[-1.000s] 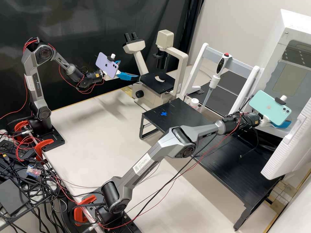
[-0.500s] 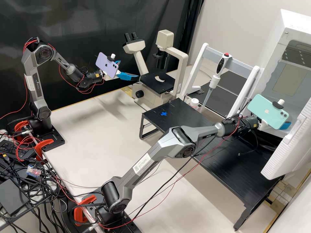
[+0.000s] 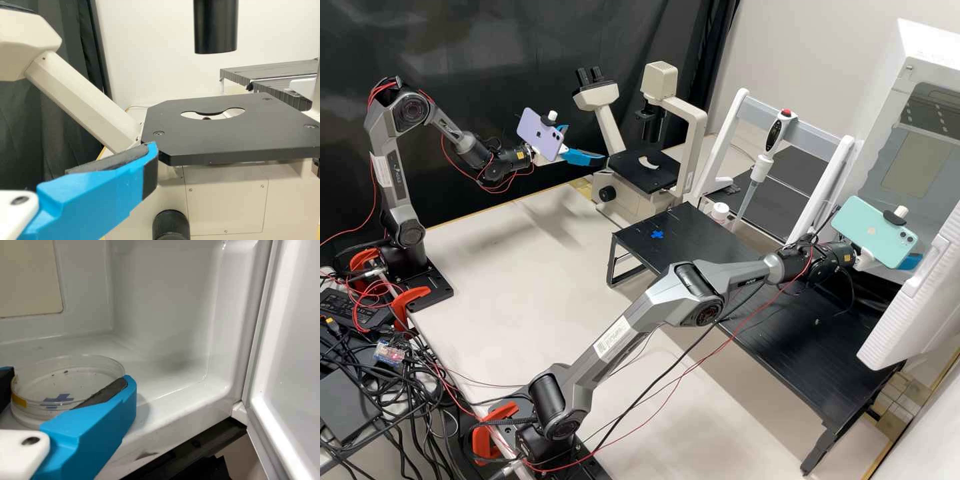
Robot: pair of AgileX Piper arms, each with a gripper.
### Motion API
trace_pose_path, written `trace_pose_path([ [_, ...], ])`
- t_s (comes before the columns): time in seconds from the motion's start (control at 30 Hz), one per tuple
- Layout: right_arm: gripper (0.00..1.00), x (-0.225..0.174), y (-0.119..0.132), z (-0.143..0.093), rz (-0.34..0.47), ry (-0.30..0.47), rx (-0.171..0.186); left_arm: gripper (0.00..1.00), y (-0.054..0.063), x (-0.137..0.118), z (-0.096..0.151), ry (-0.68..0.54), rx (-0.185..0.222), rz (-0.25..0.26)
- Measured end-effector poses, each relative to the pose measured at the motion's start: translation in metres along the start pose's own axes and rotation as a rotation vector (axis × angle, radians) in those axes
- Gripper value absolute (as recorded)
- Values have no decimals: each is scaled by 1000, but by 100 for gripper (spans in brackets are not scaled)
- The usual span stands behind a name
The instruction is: Move the petri dish to the incubator
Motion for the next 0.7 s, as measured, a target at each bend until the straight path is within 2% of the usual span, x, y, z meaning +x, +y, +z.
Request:
trace_pose_path([
  [0.23,100,0,-7,8,-12,-14,-21,100,0,0,0,0,0,0],
  [0.67,100,-19,-2,16,-5,6,-5,100,0,0,0,0,0,0],
  [0.7,100,-23,-1,16,-2,11,5,100,0,0,0,0,0,0],
])
